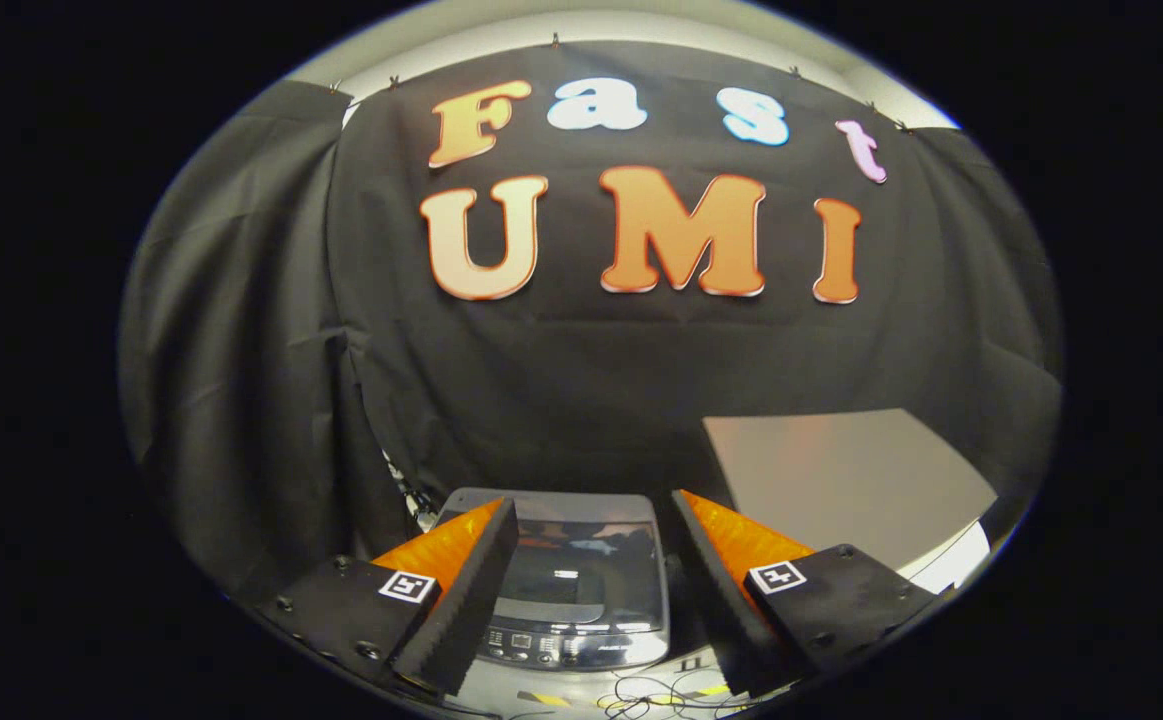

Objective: Put the clothes into the washing machine and then close the washing machine lid.

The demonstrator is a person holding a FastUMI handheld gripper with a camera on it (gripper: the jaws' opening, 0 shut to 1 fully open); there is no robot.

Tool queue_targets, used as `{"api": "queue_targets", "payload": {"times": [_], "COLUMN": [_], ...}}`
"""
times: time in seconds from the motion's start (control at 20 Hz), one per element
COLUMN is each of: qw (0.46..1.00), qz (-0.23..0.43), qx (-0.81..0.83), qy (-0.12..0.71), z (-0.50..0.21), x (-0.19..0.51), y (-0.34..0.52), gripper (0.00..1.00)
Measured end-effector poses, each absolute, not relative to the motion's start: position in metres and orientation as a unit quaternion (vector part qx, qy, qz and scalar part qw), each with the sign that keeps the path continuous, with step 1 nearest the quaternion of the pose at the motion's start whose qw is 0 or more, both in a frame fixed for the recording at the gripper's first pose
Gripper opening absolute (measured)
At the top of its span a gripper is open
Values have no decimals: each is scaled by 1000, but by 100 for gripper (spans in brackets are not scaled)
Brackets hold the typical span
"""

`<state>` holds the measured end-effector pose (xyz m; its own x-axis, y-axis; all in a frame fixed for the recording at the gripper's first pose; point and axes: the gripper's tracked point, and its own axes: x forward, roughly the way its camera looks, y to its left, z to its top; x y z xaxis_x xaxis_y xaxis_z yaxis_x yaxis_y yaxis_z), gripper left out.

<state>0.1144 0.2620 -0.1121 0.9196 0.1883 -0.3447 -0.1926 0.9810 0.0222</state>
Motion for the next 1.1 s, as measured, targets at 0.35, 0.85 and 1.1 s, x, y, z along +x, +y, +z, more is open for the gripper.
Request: {"api": "queue_targets", "payload": {"times": [0.35, 0.85, 1.1], "qw": [994, 998, 998], "qz": [57, 43, 47], "qx": [1, 4, 2], "qy": [94, 47, 35], "z": [-42, 4, 6], "x": [79, 76, 89], "y": [148, 47, 37], "gripper": [98, 98, 98]}}
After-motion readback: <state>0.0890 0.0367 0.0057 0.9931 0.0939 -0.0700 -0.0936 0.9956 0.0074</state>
